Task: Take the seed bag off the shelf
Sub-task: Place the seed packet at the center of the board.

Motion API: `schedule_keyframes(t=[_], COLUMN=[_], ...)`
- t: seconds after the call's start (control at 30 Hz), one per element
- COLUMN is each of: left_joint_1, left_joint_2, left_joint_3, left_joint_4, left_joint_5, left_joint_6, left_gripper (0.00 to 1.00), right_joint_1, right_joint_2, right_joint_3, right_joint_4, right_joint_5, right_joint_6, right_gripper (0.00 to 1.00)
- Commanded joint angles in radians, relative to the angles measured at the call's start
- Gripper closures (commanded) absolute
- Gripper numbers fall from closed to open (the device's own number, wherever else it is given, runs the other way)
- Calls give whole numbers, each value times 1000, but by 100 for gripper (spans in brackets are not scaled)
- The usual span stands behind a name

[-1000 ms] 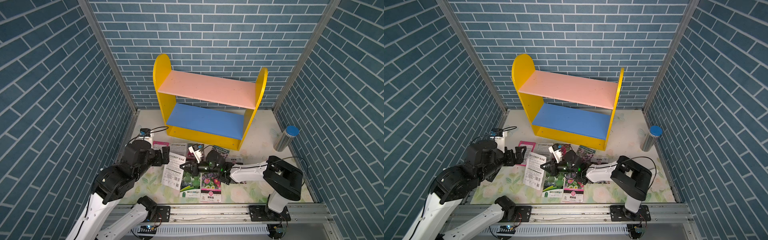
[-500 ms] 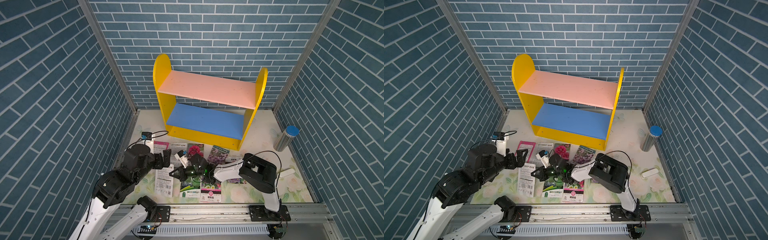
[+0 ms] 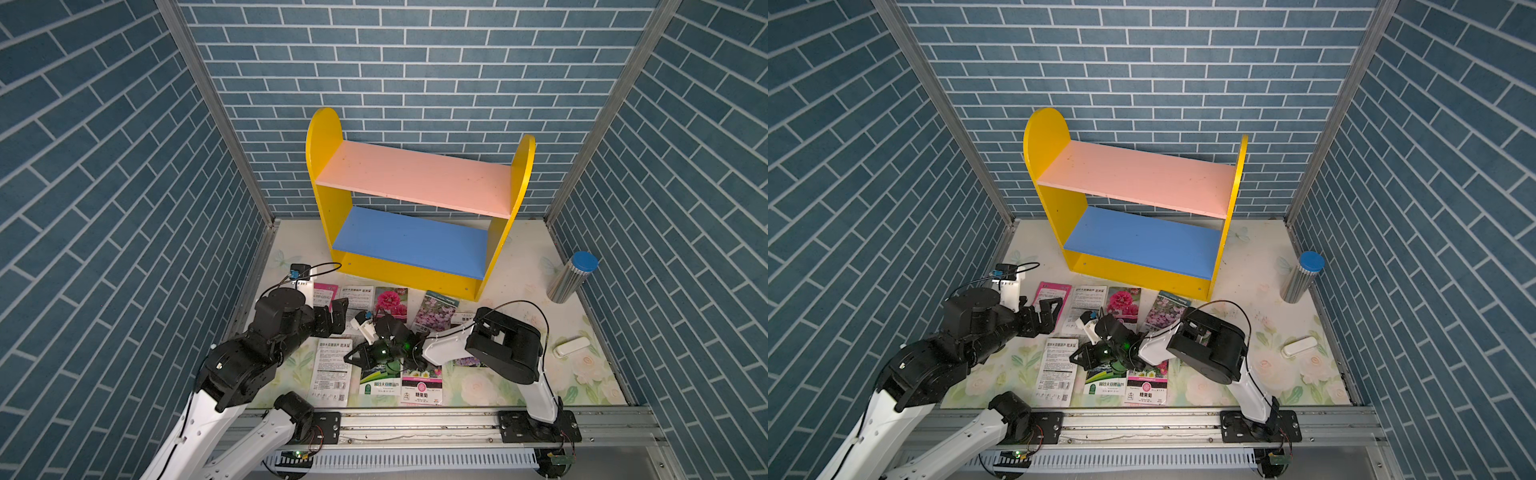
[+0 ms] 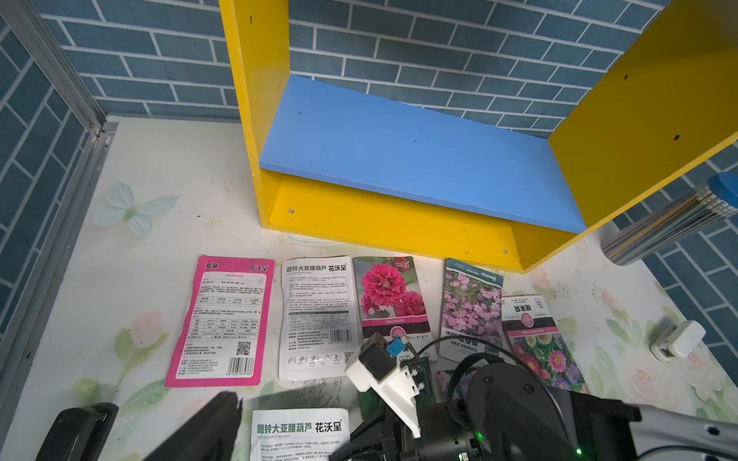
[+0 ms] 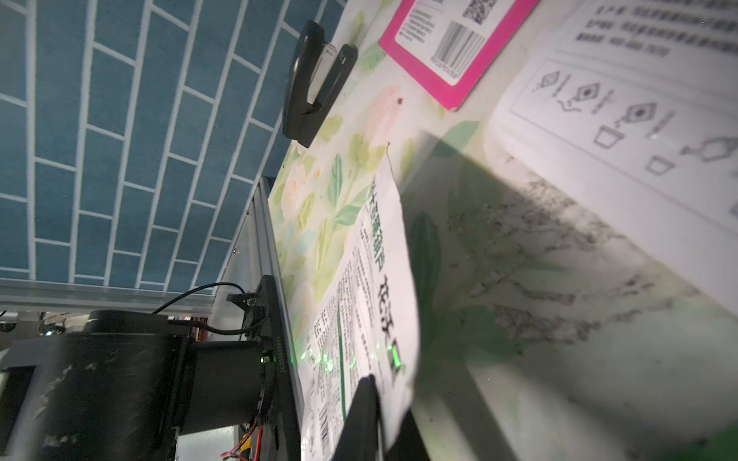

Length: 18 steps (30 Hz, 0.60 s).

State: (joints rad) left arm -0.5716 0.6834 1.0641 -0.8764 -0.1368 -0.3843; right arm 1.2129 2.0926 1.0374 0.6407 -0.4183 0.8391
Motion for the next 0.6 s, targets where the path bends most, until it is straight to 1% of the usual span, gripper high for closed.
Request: schedule_keyframes(t=[0.0,0.07,0.13,0.2,0.33,0.47,0.57], left_joint_1=[3,3,3,3,2,2,3], left_joint_2=[0,4,5,7,9,6,13], left_joint_3=[-16,-18,-21,-28,-39,-47,-44], left_joint_4=[24,24,26,31,39,50,60], left_joint_5=[1,-6,-12,-12,-10,-15,-22], left_joint_6=[7,6,7,7,5,5,5], left_gripper=[0,0,0,0,0,0,0], right_joint_1=[7,8,7,7,7,6,6], right_joint_2=[1,-9,-20,-30,-68,-118,-173], right_joint_3=[15,12,16,21,20,14,-15], right_joint_4=[-85,-118,-155,-189,-249,-307,-281], right_joint_5=[77,117,147,175,227,275,279], right_joint_6=[-52,-59,-73,-86,-117,-153,-187], right_gripper=[84,82,74,69,57,51,47])
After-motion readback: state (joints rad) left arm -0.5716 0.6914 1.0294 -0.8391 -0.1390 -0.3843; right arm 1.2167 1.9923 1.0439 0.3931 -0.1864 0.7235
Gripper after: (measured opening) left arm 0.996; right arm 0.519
